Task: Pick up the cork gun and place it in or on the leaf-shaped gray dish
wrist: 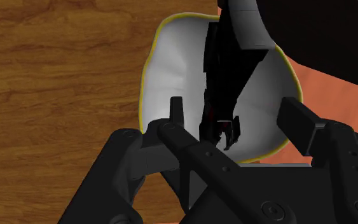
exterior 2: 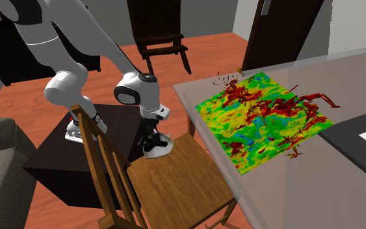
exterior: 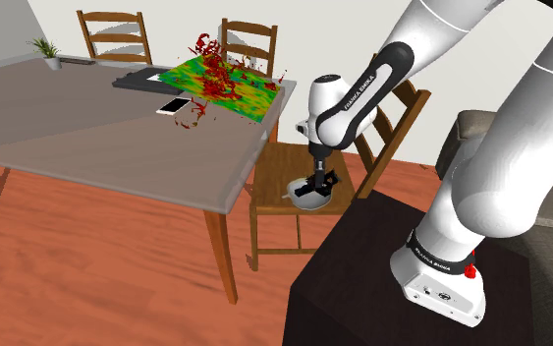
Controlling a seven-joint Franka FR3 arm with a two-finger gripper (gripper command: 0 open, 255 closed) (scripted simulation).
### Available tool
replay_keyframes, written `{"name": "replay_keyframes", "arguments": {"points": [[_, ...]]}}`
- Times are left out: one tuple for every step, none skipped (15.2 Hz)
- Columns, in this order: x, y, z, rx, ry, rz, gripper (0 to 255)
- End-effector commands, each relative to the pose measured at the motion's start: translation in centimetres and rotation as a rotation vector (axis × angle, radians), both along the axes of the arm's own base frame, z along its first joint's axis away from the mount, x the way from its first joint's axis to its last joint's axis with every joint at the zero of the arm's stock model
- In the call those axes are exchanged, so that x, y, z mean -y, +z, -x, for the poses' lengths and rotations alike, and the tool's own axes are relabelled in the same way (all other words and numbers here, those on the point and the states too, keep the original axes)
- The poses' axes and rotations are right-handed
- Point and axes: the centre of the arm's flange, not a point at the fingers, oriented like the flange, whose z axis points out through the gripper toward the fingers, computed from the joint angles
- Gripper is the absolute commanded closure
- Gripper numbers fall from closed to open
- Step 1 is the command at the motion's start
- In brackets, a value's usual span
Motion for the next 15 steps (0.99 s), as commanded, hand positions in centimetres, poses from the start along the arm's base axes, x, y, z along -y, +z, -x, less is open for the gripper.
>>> {"name": "replay_keyframes", "arguments": {"points": [[0.0, 0.0, 0.0, 0.000, 0.000, 0.000, 0], [0.0, 0.0, 0.0, 0.000, 0.000, 0.000, 0], [0.0, 0.0, 0.0, 0.000, 0.000, 0.000, 0], [0.0, 0.0, 0.0, 0.000, 0.000, 0.000, 0], [-0.1, 1.3, -0.1, 0.000, 0.000, 0.000, 0], [-0.2, 2.6, -0.1, 0.000, 0.000, 0.000, 0], [-0.2, 3.9, -0.2, 0.000, 0.000, 0.000, 0], [-0.3, 5.0, -0.3, 0.000, 0.000, 0.000, 0], [-0.3, 5.0, -0.3, 0.000, 0.000, 0.000, 0], [-0.3, 5.0, -0.2, 0.000, 0.000, 0.000, 0], [-0.3, 5.0, -0.2, 0.000, 0.000, 0.000, 0], [-0.3, 5.0, -0.3, 0.000, 0.000, 0.000, 0], [-0.3, 5.0, -0.3, 0.000, 0.000, 0.000, 0], [-0.3, 5.0, -0.3, 0.000, 0.000, 0.000, 0], [-0.3, 5.0, -0.3, 0.000, 0.000, 0.000, 0]]}}
